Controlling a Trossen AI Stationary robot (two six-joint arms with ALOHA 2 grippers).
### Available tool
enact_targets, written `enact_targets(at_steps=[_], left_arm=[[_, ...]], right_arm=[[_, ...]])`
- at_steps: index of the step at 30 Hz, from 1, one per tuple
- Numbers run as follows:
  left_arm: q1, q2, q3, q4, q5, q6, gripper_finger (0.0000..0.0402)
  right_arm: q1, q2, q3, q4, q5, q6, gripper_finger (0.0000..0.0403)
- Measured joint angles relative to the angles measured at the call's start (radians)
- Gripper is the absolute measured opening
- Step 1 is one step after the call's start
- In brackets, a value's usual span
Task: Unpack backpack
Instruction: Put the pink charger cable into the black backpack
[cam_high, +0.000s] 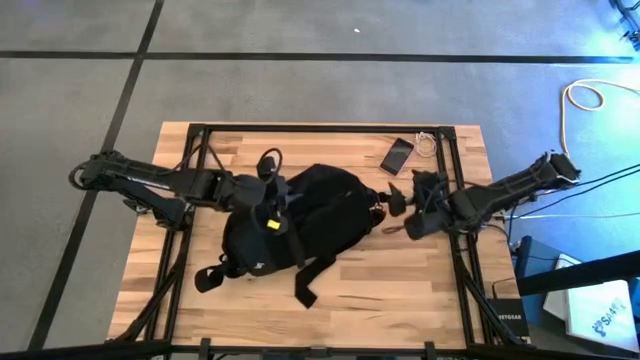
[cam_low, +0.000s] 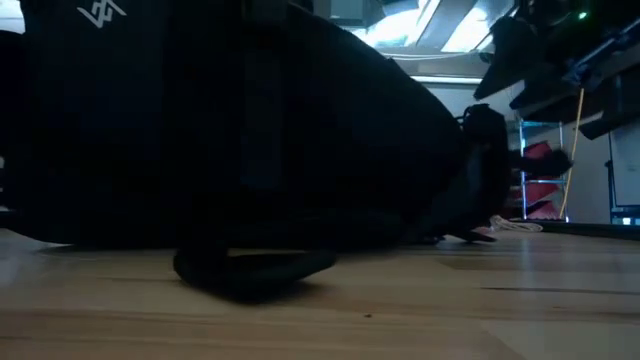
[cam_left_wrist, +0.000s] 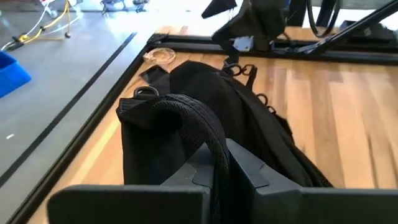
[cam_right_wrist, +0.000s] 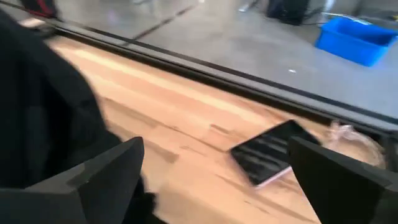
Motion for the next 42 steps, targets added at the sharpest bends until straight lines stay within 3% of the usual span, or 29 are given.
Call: enact_targets(at_steps=[3,9,16,21,26,35,42], left_arm=[[0.006,0.001,0.000,-0.018,0.000,-0.036,0.0005],[0.006,0.001,0.000,-0.026,0.000,-0.088,0.0005],[0.006,0.001,-0.001,-0.026,0.000,-0.088,0.0005],[0.006,0.001,-0.001,-0.026,0.001,-0.088,0.0005],[0.006,0.001,-0.002,-0.031,0.001,-0.088,0.0005],[0.006,0.001,-0.002,-0.047,0.001,-0.088,0.0005],[0.006,0.001,-0.002,-0.046,0.001,-0.088,0.0005]], right_arm=[[-0.083,0.001,0.003,-0.004,-0.033,-0.018,0.0379],[-0.317,0.001,0.043,-0.063,-0.287,-0.142,0.0379],[-0.600,0.002,0.104,-0.077,-0.423,-0.317,0.0379],[-0.825,0.032,0.117,0.050,-0.505,-0.507,0.0379],[-1.014,0.163,0.116,0.209,-0.624,-0.627,0.0379],[-1.144,0.390,0.087,0.462,-0.699,-0.716,0.0378],[-1.222,0.431,0.086,0.491,-0.651,-0.677,0.0378]])
